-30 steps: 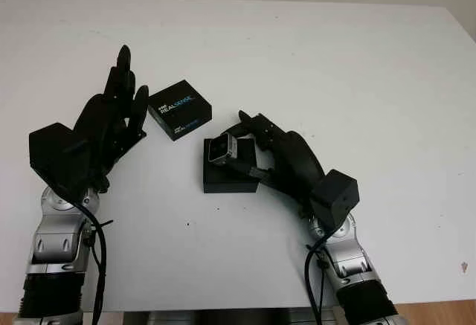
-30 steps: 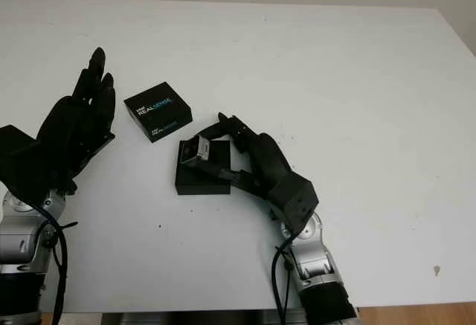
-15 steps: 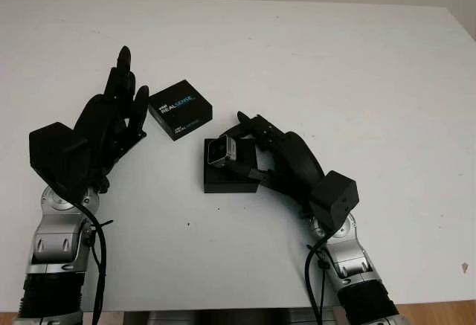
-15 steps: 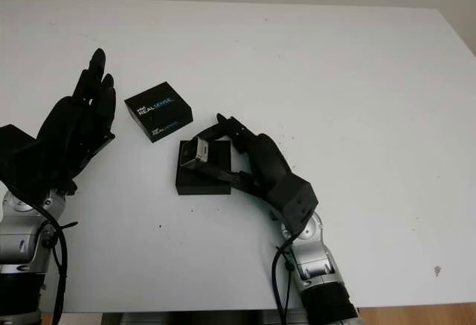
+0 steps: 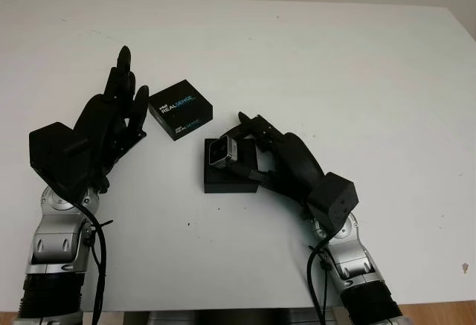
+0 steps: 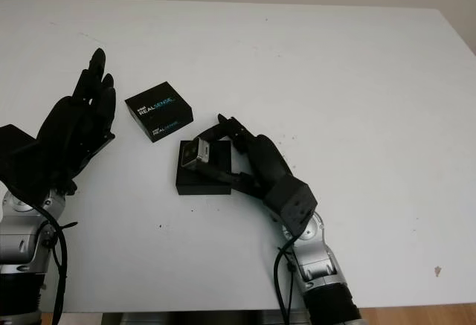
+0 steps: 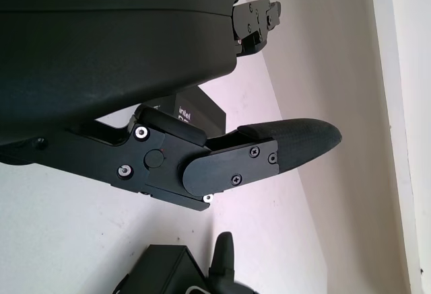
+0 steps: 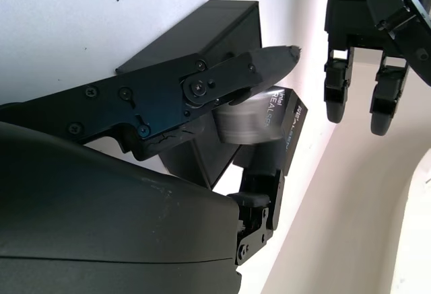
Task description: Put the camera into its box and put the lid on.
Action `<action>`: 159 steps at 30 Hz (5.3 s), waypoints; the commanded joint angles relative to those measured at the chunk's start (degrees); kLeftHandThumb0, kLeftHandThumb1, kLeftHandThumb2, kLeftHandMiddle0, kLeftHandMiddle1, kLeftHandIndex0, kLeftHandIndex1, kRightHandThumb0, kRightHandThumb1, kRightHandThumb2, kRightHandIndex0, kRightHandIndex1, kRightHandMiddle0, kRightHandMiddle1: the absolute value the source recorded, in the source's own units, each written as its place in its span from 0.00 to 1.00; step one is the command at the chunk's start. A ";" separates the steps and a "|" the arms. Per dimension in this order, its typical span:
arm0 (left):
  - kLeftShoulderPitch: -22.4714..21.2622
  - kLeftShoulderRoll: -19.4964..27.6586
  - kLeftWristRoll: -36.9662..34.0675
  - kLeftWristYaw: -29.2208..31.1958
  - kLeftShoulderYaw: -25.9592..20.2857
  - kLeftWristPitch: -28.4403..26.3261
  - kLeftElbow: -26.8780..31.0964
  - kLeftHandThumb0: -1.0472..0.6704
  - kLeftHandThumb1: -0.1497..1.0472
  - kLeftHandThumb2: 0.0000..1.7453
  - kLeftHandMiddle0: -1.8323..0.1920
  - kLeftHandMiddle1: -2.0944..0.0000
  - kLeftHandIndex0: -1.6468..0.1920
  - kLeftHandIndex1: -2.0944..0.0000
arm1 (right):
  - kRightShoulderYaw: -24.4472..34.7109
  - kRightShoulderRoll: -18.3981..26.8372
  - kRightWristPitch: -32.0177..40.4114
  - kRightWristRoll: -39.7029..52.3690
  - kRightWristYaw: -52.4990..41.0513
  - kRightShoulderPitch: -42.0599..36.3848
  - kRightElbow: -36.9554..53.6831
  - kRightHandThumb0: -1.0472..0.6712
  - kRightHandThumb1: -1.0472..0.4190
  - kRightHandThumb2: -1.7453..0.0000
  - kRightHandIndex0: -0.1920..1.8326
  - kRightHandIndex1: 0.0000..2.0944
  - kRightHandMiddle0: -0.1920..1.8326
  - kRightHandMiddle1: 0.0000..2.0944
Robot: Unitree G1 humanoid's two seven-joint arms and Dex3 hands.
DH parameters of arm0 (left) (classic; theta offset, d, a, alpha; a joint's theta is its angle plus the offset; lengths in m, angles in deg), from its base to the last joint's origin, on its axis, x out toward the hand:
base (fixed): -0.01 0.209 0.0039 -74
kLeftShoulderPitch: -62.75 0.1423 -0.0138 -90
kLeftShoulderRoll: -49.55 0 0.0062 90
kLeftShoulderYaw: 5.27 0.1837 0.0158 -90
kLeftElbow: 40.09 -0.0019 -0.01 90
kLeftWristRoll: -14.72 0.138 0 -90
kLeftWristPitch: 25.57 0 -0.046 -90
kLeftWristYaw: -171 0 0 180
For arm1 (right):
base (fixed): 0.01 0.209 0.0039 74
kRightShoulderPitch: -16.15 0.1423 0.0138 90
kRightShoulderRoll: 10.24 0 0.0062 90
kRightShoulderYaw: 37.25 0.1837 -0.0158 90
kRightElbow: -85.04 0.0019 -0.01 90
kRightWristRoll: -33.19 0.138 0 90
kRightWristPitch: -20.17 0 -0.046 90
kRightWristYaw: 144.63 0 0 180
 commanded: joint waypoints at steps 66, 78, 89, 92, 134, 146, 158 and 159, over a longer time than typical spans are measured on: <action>-20.39 10.04 36.90 0.42 23.17 -5.14 -13.62 0.03 1.00 0.07 1.00 1.00 1.00 1.00 | 15.78 6.12 8.62 4.01 12.49 10.51 10.91 0.19 0.00 0.78 0.06 0.02 0.06 0.07; -21.03 10.73 48.71 -8.14 28.15 -3.06 -19.66 0.04 1.00 0.08 1.00 1.00 1.00 1.00 | 15.40 6.01 7.35 3.66 12.21 9.66 10.20 0.18 0.00 0.78 0.07 0.03 0.08 0.06; -21.26 8.04 44.94 -12.54 26.11 -0.25 -23.15 0.19 0.91 0.03 0.81 0.93 0.88 0.94 | 15.30 6.05 5.74 3.22 11.90 8.97 9.86 0.18 0.00 0.78 0.07 0.03 0.09 0.06; -21.52 8.01 44.43 -12.69 26.18 0.56 -23.77 0.24 0.89 0.03 0.95 0.19 0.77 0.86 | 15.29 5.95 5.90 2.90 12.36 8.67 10.19 0.17 0.00 0.79 0.07 0.03 0.09 0.06; -20.23 14.53 22.06 13.17 15.01 0.55 3.55 0.41 1.00 0.17 0.77 0.08 0.80 0.23 | 14.45 4.96 4.71 1.94 13.94 6.39 10.35 0.20 0.00 0.82 0.09 0.03 0.11 0.05; -14.29 11.45 35.61 10.80 19.12 -17.44 20.95 0.45 1.00 0.16 0.81 0.06 0.82 0.28 | 13.41 3.66 7.28 1.91 15.33 6.36 11.84 0.19 0.00 0.83 0.09 0.03 0.11 0.05; -7.16 7.30 50.97 11.38 24.00 -24.46 30.64 0.45 1.00 0.18 0.80 0.00 0.87 0.23 | 11.91 1.83 5.16 1.03 16.66 7.79 8.95 0.17 0.00 0.83 0.10 0.03 0.12 0.05; -6.94 6.93 51.68 11.78 24.17 -24.81 30.93 0.45 1.00 0.17 0.81 0.01 0.87 0.23 | 11.88 1.57 5.13 1.32 16.65 7.85 8.83 0.18 0.00 0.84 0.10 0.03 0.12 0.05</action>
